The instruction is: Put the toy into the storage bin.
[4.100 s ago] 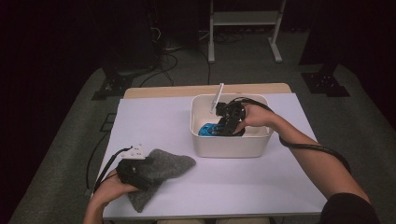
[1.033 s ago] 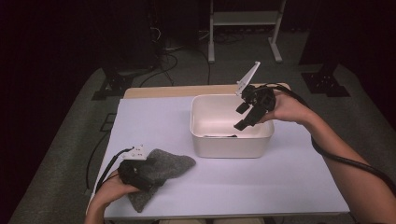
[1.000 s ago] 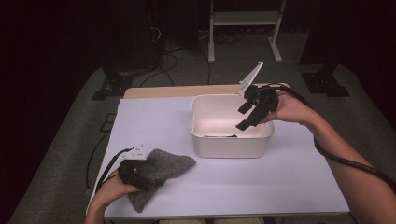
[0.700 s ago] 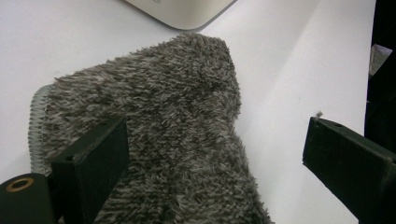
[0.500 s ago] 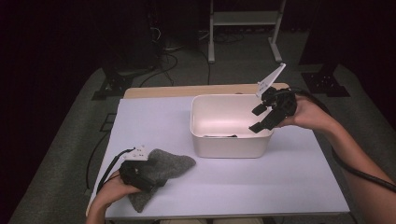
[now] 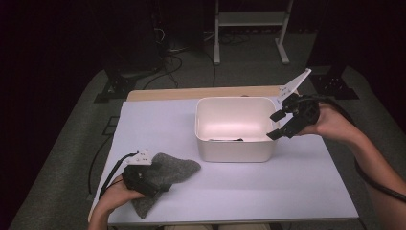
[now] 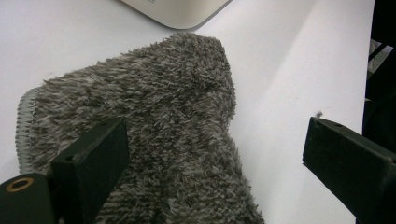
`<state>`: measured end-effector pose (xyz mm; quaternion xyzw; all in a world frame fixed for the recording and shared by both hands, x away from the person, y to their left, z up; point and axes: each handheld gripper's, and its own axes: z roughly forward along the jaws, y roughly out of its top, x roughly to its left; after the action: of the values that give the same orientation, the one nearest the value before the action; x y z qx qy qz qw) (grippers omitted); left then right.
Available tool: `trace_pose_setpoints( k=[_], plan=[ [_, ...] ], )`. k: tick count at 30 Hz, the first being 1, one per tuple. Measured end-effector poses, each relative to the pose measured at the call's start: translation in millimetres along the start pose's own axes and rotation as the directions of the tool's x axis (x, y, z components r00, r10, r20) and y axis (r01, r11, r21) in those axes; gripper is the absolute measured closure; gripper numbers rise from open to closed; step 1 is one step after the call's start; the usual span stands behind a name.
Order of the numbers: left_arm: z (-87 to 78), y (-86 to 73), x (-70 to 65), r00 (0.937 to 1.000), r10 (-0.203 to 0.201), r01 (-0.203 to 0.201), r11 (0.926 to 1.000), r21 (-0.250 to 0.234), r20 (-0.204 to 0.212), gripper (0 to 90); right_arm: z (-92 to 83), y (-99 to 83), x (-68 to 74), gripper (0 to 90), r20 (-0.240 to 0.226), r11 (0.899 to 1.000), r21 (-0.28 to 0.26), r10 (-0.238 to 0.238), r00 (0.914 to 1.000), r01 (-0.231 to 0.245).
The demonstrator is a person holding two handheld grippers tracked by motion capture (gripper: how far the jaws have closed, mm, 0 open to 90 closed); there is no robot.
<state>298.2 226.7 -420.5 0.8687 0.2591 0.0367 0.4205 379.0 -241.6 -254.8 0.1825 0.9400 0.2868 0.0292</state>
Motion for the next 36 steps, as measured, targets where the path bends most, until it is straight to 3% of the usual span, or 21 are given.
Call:
trace_pose_setpoints(
  k=[22,36],
  plan=[
    [0.8,-0.7,-0.6,1.0000,-0.005,0.005,0.9999,0.009,-0.002,6.6,-10.7,-52.5,1.5,24.6,0.002,0.996,-0.047,0.076,0.9971,-0.076],
    [0.4,-0.8,-0.4,0.9999,-0.002,0.002,0.9999,0.017,-0.010,6.6,-5.7,-81.6,2.6,22.6,-0.008,0.990,-0.071,0.123,0.9923,-0.124]
  ],
)
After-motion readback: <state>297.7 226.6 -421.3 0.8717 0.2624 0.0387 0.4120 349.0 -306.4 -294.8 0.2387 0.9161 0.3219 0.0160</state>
